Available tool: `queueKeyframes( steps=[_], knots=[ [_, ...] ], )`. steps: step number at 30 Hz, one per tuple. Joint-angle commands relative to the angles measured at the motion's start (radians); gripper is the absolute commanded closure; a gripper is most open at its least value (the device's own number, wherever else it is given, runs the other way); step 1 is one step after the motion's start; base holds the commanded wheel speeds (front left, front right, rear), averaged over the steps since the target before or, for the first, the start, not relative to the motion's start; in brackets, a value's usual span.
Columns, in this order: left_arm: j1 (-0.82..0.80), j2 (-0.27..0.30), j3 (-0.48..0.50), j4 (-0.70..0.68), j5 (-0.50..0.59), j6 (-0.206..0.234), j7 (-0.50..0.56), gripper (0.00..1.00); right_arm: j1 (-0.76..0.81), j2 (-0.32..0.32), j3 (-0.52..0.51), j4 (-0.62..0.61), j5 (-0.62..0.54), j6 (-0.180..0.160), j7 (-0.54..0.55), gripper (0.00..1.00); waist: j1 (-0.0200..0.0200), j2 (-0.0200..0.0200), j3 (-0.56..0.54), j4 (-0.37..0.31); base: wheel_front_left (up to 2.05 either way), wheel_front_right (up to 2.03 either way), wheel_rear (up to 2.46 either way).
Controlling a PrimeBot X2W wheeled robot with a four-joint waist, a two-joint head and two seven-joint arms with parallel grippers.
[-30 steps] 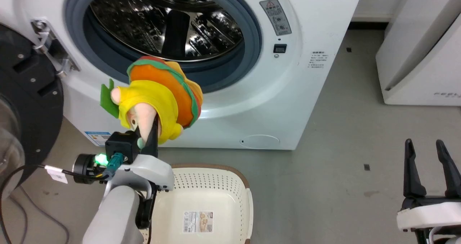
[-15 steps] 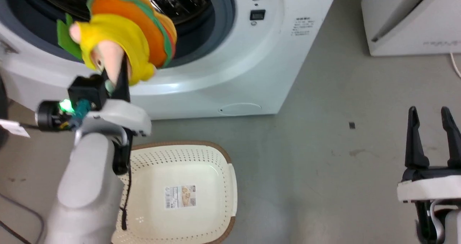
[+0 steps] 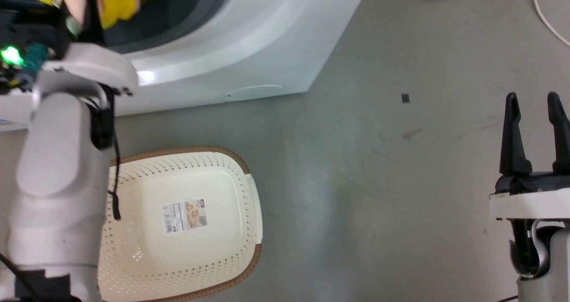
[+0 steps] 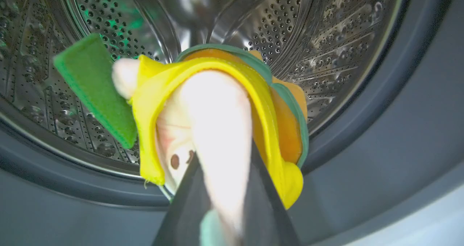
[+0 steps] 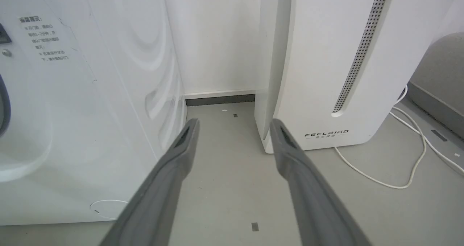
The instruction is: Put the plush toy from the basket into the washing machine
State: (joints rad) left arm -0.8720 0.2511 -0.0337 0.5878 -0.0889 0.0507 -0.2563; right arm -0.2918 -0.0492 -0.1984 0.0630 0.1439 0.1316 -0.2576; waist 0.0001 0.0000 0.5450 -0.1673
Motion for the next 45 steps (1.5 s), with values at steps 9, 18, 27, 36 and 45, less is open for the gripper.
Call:
queueKeyframes(
  steps=[9,18,27,36,45],
  knots=[
    [-0.187,0.077,0.043,0.066,0.010,-0.007,-0.005,1.00,-0.051,-0.001,0.005,-0.013,0.026,-0.001,-0.004,0.00,-0.0001,0.0000,0.129,-0.069,0.00,0.00,0.00],
    [-0.312,0.123,0.061,0.131,0.007,-0.010,-0.005,1.00,-0.076,-0.001,0.025,-0.015,0.044,-0.001,-0.004,0.00,-0.0001,0.0000,0.174,-0.094,0.00,0.00,0.00],
    [-0.379,0.155,0.056,0.182,0.022,-0.001,-0.005,0.00,-0.082,-0.001,0.037,-0.017,0.042,-0.001,-0.004,0.00,-0.0001,0.0000,0.192,-0.109,0.00,0.00,0.00],
    [-0.357,0.145,0.053,0.227,0.011,-0.004,-0.005,0.00,-0.073,-0.001,0.037,-0.012,0.025,-0.001,-0.004,0.00,-0.0001,0.0000,0.160,-0.091,0.00,0.00,0.00],
    [-0.264,0.100,0.058,0.224,-0.008,-0.005,-0.005,0.00,-0.054,-0.001,0.038,-0.002,0.008,-0.001,-0.004,0.00,-0.0001,0.0000,0.083,-0.063,0.00,0.00,0.00]
  ],
)
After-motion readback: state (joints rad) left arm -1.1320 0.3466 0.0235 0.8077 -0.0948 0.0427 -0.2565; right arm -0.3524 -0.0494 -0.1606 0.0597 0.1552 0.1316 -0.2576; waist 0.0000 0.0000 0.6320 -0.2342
